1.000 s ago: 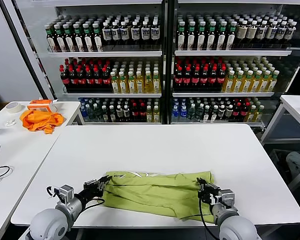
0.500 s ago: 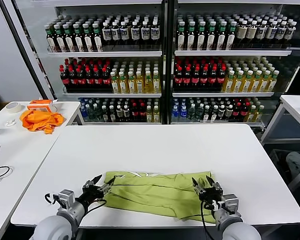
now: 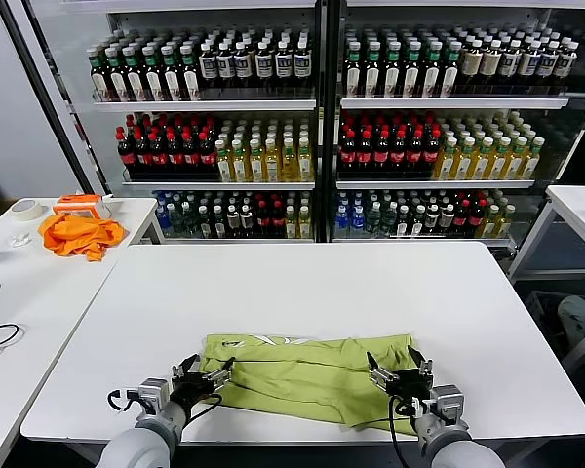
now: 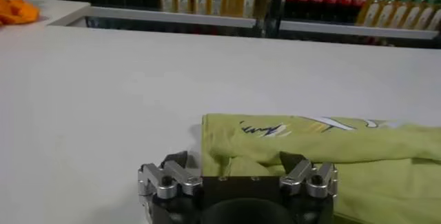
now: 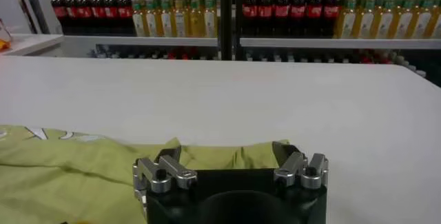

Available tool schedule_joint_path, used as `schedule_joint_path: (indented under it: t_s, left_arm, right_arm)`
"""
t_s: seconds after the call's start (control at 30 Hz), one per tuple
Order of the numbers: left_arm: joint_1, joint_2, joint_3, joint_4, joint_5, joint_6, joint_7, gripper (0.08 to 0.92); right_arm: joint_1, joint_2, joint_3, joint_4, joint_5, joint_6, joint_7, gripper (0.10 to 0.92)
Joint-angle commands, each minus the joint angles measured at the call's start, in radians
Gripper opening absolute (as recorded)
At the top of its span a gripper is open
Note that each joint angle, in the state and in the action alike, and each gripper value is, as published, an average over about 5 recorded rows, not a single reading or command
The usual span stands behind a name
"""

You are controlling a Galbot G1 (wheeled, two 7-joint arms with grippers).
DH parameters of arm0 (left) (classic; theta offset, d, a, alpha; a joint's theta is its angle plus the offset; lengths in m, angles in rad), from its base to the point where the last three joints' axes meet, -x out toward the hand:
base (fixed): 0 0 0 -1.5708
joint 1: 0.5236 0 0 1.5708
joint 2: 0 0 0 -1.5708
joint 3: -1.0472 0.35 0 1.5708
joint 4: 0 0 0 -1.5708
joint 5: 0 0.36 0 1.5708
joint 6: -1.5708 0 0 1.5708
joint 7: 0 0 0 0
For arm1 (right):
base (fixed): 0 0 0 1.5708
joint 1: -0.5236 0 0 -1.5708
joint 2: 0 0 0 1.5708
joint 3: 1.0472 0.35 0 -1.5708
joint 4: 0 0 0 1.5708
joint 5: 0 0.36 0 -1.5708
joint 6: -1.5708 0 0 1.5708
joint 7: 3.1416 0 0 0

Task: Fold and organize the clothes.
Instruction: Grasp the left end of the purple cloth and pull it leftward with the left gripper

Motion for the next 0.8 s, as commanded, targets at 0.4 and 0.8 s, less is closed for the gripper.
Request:
schedule_joint_path:
  t_s: [0.4,0.8]
  left_arm:
    - [-0.029,-0.043,0.060,0.011,0.011,0.006,-0.089,0.503]
    - [-0.064,-0.026,0.006,0.011,0.032,0.032,-0.075,0.159]
  right_arm:
    - [-0.009,0.009,-0.002,-0.004,-0.015,0.007,-0.001,0.823]
    - [-0.009,0.002,-0.001,-0.004,-0.021,0.012,-0.001,0.823]
